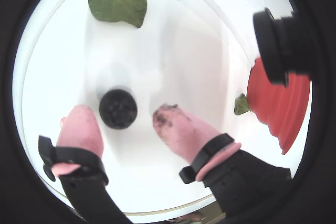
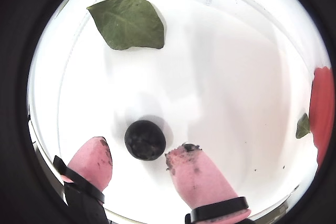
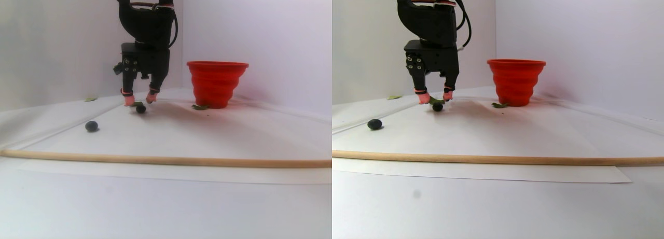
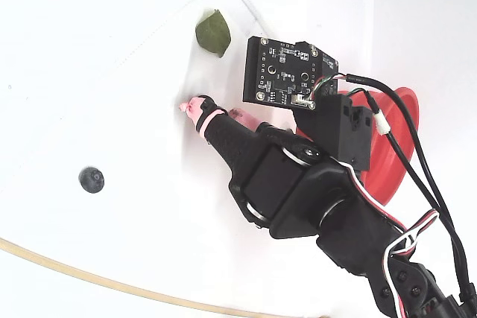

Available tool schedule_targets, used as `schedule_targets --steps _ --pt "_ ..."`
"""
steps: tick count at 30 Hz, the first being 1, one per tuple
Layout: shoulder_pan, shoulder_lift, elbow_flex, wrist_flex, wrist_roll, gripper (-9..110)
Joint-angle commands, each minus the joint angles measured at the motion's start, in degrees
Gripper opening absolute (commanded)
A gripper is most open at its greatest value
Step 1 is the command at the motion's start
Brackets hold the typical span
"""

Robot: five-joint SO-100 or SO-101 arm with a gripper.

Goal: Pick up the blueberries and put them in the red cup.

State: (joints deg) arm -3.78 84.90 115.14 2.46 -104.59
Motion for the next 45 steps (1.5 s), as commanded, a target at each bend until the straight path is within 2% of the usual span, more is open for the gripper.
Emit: schedule_targets --steps 1,45 --pt "-0.26 0.44 -3.78 -1.58 0.44 21" --pt "-0.62 -3.34 -4.75 -0.88 1.23 19"
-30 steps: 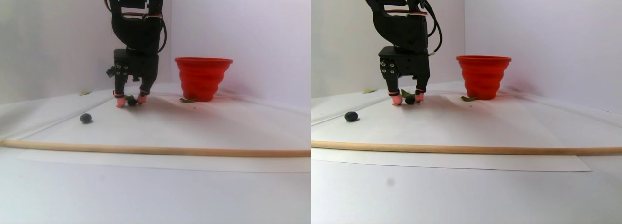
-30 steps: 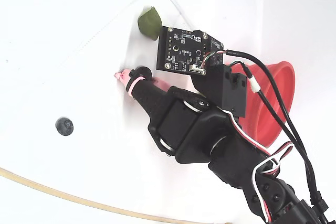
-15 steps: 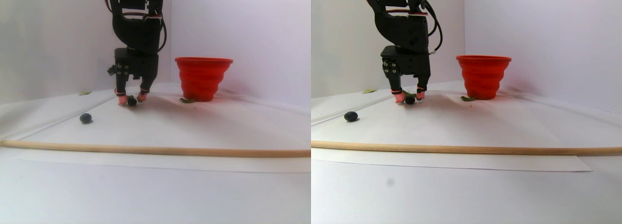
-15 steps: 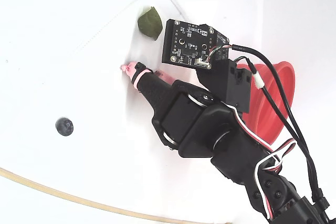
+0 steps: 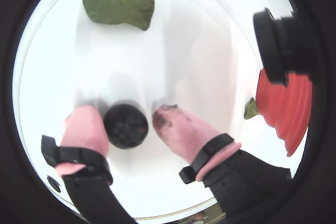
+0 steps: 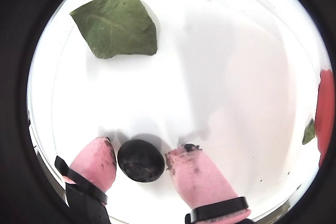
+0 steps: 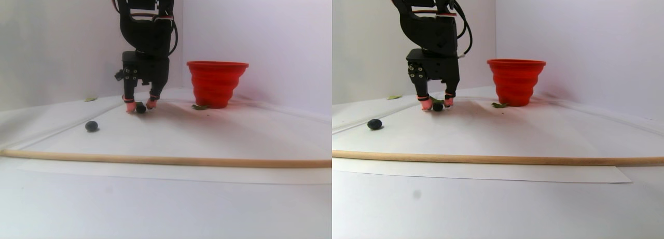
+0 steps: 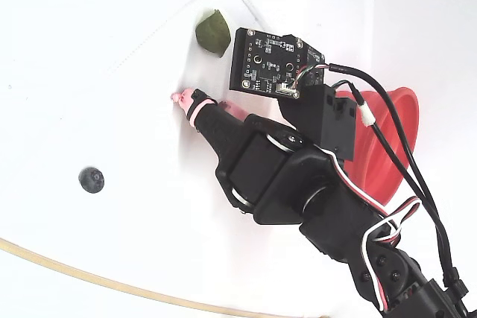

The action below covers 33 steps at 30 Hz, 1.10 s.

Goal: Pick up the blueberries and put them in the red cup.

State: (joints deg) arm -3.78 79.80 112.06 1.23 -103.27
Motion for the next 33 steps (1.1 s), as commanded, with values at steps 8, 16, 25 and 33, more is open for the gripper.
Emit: schedule_targets --steps 8,16,25,33 --pt "-0.79 1.85 -1.67 0.62 0.0 19" --pt "-0.62 1.41 -1.58 0.62 -0.7 16" --pt "-0.53 1.41 -1.58 0.62 -0.88 15" --pt "-0.53 3.78 -1.14 0.62 -1.41 15"
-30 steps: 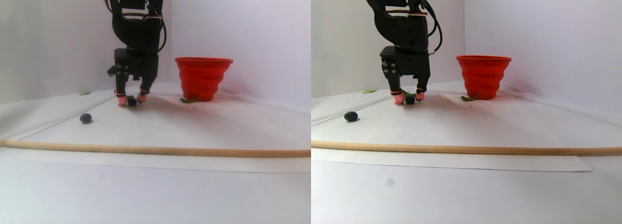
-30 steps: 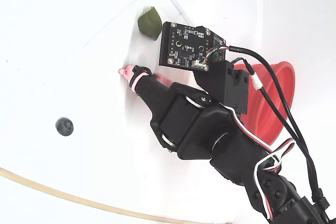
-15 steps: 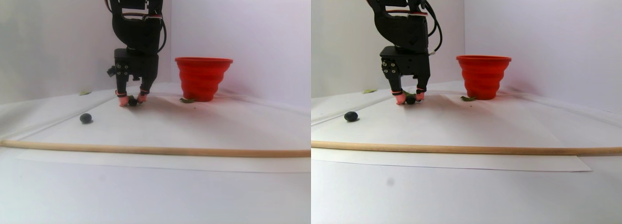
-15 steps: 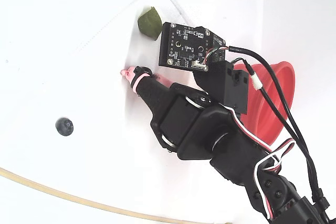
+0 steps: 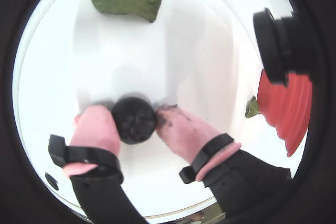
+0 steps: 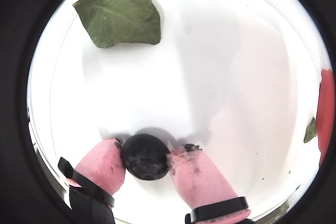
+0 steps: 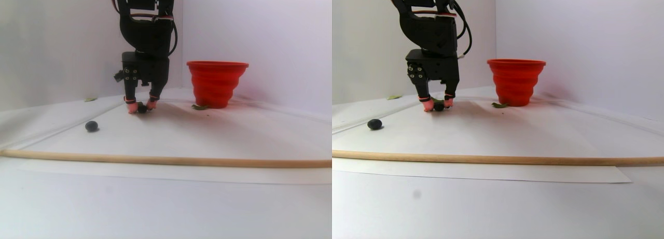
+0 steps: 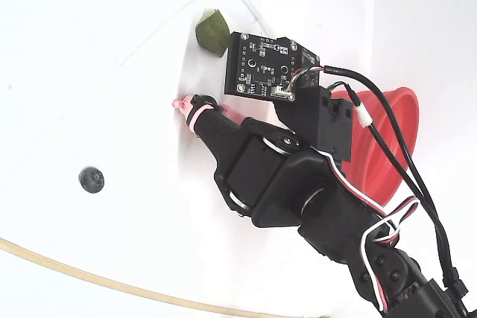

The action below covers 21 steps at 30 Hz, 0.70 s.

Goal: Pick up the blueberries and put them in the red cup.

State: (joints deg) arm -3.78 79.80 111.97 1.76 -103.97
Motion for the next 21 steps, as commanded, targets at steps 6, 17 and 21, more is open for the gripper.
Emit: schedule_targets --steps 6,17,21 --pt "-0.44 6.33 0.09 0.09 -0.7 15" --pt "0.0 11.51 2.37 1.49 -0.7 15" --pt "0.26 13.89 3.52 2.02 -0.7 15"
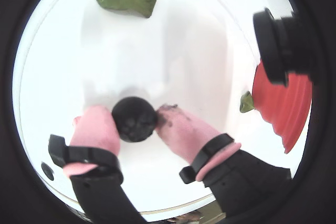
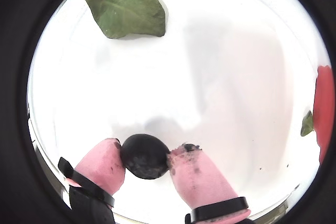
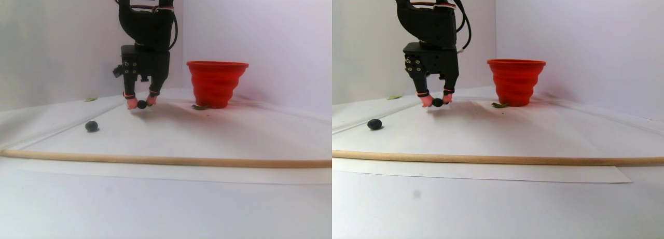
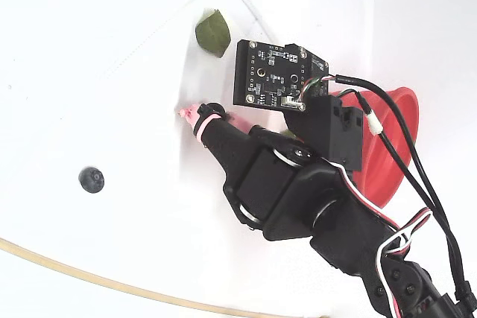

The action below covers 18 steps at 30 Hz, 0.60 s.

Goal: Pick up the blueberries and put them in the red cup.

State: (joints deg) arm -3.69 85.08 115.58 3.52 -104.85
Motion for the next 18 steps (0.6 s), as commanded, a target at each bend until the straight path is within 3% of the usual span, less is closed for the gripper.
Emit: schedule_targets --steps 1,18 --pt "0.18 8.96 0.0 0.35 0.18 15" --pt "2.64 17.67 2.2 3.16 0.26 15"
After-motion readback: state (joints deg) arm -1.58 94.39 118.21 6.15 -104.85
